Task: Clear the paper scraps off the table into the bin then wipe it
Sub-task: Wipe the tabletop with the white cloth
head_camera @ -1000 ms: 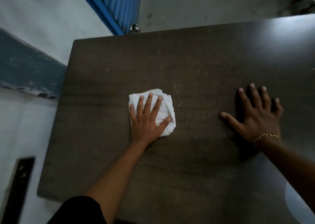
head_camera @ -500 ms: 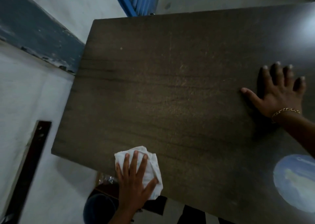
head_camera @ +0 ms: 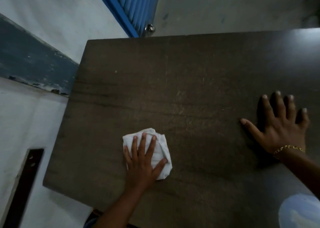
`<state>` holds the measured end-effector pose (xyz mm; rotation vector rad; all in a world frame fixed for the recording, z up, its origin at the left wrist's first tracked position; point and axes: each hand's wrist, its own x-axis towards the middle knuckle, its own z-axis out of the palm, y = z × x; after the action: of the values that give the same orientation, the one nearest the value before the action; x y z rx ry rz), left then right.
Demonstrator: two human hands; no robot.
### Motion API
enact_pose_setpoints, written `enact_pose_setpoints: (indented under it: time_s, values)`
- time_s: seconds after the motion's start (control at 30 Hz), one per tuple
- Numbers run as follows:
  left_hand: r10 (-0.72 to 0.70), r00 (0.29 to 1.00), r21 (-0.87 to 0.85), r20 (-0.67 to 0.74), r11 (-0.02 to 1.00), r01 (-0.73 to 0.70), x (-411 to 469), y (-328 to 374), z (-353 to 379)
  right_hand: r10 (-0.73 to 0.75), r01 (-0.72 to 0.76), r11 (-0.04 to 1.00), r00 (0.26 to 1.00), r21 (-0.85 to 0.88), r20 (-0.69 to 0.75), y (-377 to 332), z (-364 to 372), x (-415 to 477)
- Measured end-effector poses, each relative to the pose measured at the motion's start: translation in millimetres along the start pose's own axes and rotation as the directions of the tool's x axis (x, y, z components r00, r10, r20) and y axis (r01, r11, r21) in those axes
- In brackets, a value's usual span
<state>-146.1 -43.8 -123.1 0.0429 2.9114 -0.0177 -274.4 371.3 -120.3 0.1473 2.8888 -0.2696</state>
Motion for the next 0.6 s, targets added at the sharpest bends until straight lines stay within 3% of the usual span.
enact_pose_setpoints:
  time_s: [0.4, 0.6]
  values:
    - [0.047, 0.987, -0.032, -0.157, 0.998, -0.052, 260, 15, -46, 0.095, -0.093, 0.993, 0.995, -0.076, 0.029, -5, -1, 6]
    - [0.043, 0.991, -0.067, -0.126, 0.996, -0.052, 362, 27, -68, 0.104, -0.100, 0.992, 0.993, -0.083, 0.048, 1, 1, 11]
